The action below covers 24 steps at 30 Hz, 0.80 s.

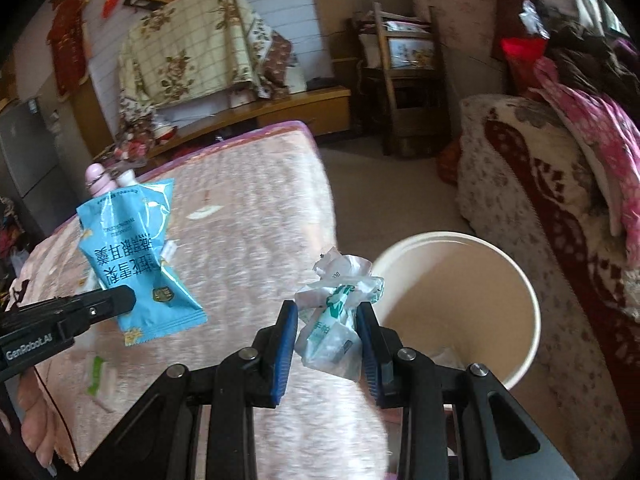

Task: Collect trash
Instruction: 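Carry both items over the cream bucket and open both tools to drop them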

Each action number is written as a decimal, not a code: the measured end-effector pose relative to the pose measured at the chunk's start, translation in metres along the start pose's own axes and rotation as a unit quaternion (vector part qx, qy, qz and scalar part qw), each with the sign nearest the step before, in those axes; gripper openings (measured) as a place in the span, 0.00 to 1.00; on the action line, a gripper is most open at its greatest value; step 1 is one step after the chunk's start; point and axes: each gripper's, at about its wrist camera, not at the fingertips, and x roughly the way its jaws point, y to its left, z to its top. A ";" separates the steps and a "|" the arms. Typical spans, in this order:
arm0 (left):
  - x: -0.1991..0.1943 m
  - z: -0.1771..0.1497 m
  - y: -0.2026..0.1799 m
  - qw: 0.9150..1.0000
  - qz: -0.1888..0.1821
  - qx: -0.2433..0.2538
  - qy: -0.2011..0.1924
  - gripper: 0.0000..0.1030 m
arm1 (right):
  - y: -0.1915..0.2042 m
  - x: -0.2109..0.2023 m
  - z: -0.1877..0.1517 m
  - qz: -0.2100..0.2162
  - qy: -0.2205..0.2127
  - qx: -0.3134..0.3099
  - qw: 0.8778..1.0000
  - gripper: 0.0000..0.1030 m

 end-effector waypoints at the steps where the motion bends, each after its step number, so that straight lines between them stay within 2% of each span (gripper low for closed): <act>1: 0.004 0.001 -0.006 1.000 -0.003 0.003 0.004 0.11 | -0.008 0.001 0.000 -0.005 0.001 0.004 1.000 0.32; 11: 0.052 0.013 -0.050 0.999 -0.018 0.020 0.037 0.11 | -0.063 0.026 0.005 -0.041 0.017 0.041 0.998 0.32; 18: 0.084 0.025 -0.080 0.998 -0.030 0.029 0.043 0.12 | -0.104 0.044 0.008 -0.060 0.015 0.092 0.994 0.35; 20: 0.094 0.028 -0.087 0.998 -0.030 0.031 0.045 0.12 | -0.115 0.051 0.008 -0.067 0.019 0.111 0.991 0.45; 21: 0.099 0.029 -0.090 0.998 -0.031 0.030 0.046 0.13 | -0.120 0.053 0.008 -0.067 0.020 0.118 0.991 0.63; 22: 0.103 0.030 -0.091 0.998 -0.033 0.028 0.047 0.19 | -0.126 0.056 0.007 -0.063 0.020 0.130 0.989 0.68; 23: 0.106 0.030 -0.093 0.998 -0.034 0.026 0.049 0.23 | -0.129 0.058 0.006 -0.058 0.019 0.138 0.989 0.68; 24: 0.109 0.030 -0.094 0.998 -0.033 0.025 0.050 0.32 | -0.132 0.059 0.006 -0.057 0.020 0.145 0.988 0.68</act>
